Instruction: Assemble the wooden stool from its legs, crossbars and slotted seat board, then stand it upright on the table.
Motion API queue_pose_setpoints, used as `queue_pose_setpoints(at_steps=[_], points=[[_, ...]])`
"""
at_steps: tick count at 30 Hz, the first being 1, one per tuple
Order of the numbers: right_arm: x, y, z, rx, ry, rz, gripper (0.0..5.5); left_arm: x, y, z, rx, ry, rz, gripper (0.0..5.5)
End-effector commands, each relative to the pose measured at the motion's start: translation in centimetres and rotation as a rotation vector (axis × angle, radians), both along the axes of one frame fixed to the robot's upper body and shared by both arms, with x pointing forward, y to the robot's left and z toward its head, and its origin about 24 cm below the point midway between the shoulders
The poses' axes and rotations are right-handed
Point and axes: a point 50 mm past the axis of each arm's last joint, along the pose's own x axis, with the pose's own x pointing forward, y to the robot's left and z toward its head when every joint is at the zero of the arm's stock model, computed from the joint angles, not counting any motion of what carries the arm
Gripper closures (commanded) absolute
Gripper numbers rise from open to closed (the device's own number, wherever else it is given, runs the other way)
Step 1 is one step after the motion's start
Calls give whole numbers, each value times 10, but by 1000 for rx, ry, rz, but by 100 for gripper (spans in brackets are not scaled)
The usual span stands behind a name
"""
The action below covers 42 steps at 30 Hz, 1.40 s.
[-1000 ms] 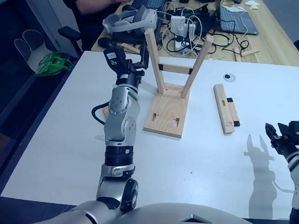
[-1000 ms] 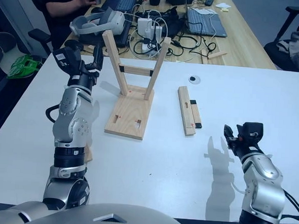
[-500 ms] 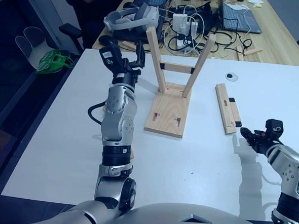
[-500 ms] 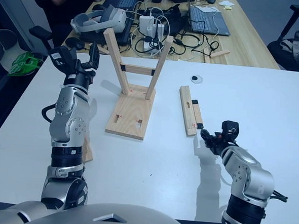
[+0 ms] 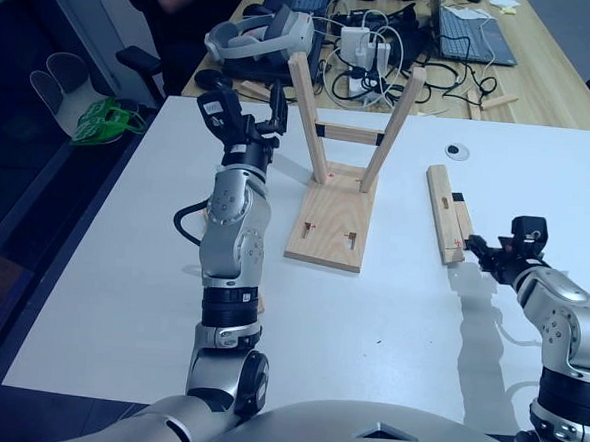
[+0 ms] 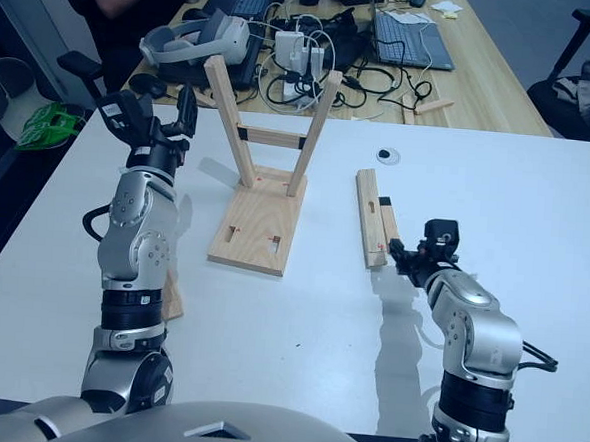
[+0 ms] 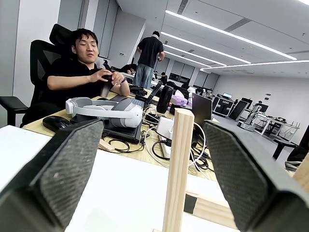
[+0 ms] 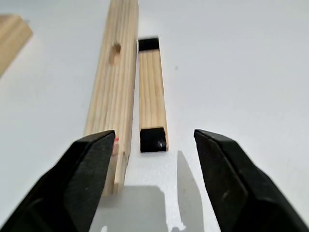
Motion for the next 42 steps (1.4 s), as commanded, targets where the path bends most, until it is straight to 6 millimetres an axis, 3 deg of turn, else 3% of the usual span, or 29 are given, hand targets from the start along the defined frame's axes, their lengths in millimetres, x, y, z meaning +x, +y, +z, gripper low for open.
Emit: queue_pose_setpoints(at_steps=[1, 4, 13, 21, 32, 38, 42], points=[[0, -22, 9, -78, -47, -74, 245, 1, -2, 1, 13, 6, -6, 171], [-5, -37, -2, -143, 52, -135, 245, 1, -1, 1, 12, 6, -4, 171], [-16, -25, -33, -37, 357, -133, 245, 3, -5, 15, -8, -18, -17, 171], [6, -6, -31, 0, 360, -24, 245, 4, -6, 16, -4, -12, -31, 171], [32, -2, -40, 17, 391, 4, 245, 5, -8, 17, -10, -13, -33, 171], [32, 17, -33, 72, 398, 88, 245, 5, -7, 14, -7, -7, -33, 171], [32, 16, -37, 60, 405, 66, 245, 5, -8, 16, -10, -11, -32, 171]])
